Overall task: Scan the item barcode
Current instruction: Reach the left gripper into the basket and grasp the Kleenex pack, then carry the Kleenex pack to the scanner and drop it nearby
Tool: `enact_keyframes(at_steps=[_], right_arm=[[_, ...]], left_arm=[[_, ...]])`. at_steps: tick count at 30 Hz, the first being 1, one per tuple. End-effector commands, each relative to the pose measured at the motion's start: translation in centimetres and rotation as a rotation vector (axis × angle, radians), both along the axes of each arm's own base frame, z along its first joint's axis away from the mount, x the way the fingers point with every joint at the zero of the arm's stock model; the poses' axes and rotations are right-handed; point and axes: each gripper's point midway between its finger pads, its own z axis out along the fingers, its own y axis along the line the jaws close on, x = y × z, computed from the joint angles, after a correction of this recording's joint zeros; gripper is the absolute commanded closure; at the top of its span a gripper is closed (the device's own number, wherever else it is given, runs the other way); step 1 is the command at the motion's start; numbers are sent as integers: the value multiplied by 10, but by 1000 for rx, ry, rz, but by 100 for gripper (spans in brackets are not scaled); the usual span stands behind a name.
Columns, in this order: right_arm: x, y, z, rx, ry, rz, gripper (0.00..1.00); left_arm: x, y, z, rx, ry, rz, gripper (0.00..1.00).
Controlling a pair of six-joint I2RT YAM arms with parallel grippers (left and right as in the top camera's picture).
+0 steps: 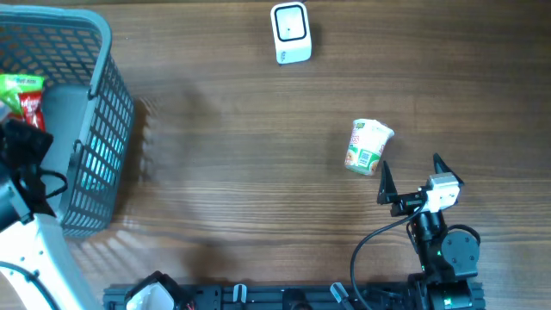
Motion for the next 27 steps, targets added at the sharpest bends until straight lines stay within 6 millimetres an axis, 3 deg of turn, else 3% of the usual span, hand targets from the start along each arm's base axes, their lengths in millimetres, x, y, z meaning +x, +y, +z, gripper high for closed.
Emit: enact_keyframes(at_steps=[1,7,14,17,22,27], right_arm=[[0,0,1,-1,-8,5,0],[0,0,1,-1,-8,5,0],[0,0,1,-1,-8,5,0],[0,0,2,-1,-8,5,0],[0,0,2,-1,-8,5,0],[0,0,1,-1,-8,5,0]], left_arm=[[13,-25,69,99,-21,-92,96],[36,-89,101,145,44,-269,96],[49,-173,97,154,47,-477,96],[48,-204,88,135,76,-562,96],[35,-247,47,111,267,-699,96],[36,-281,14,109,400,-782,96]])
